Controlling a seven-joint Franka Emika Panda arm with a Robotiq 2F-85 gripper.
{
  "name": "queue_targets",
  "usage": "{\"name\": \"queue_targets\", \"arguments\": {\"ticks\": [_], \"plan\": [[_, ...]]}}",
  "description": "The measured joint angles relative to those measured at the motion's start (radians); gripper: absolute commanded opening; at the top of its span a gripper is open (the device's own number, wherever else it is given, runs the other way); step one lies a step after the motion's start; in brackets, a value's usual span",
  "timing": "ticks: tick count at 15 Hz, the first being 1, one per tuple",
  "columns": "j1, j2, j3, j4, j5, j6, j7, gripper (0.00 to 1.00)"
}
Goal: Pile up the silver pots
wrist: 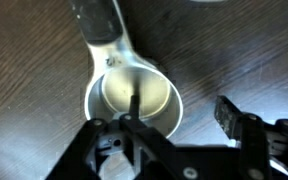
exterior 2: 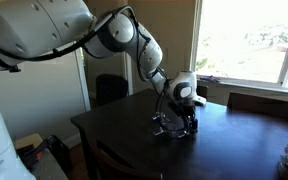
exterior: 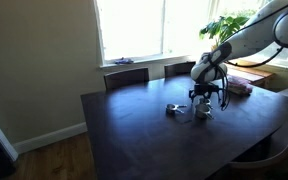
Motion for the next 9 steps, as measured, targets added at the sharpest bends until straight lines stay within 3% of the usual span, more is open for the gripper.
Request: {"name": "queue_targets", "arguments": {"ticks": [5, 9], "plan": [[0.0, 0.016, 0.001, 0.035, 0.0, -0.026, 0.0, 0.14], [-0.001, 0.016, 0.001, 0.041, -0.001, -0.04, 0.0, 0.07]]}}
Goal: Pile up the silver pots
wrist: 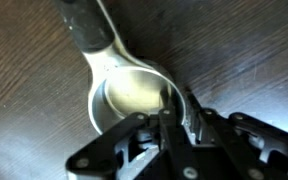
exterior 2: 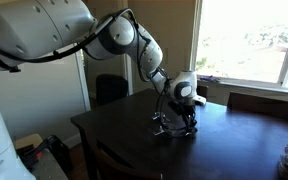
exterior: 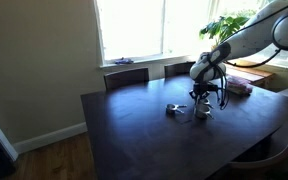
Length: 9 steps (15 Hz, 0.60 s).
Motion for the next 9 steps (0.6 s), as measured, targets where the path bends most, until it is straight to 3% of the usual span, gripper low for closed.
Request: {"name": "queue_targets", "arguments": {"ticks": [9], "plan": [[-0.002, -0.001, 0.003, 0.003, -0.001, -0.008, -0.022, 0.07]]}}
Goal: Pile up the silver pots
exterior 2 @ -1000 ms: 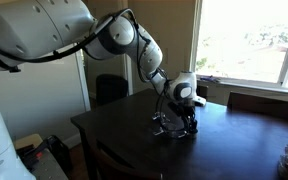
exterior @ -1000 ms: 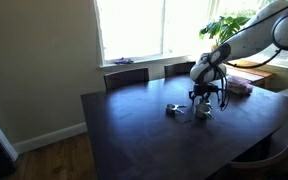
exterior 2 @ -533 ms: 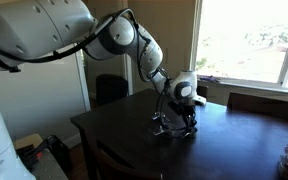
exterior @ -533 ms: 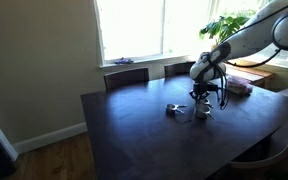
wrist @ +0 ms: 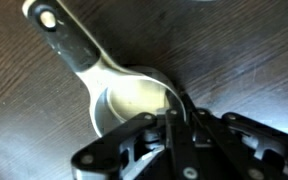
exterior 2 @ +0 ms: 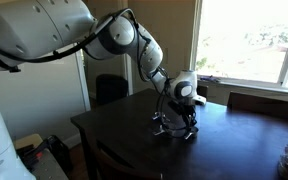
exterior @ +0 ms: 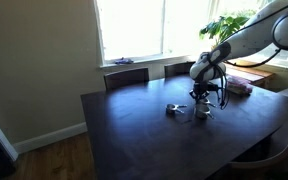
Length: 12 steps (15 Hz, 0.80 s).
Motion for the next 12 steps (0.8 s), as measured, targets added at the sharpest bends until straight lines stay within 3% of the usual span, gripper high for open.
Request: {"name": "queue_targets", "arguments": {"ticks": [5, 12], "plan": [[0.0, -0.027, 0.005, -0.024, 0.0, 0.016, -0.077, 0.07], [0.005, -0.128, 0.03, -0.145, -0.024, 0.066, -0.186, 0.06]]}}
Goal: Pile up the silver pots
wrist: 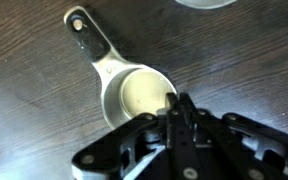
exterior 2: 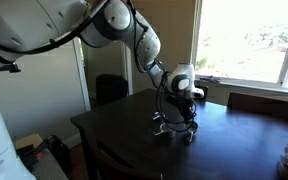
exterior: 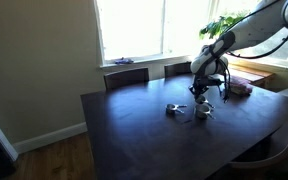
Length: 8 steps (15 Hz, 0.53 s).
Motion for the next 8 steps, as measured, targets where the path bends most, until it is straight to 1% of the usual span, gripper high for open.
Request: {"name": "queue_targets", "arguments": {"ticks": [8], "plan": [[0.015, -0.014, 0.001, -0.073, -0.051, 0.029, -0.01, 0.06]]}}
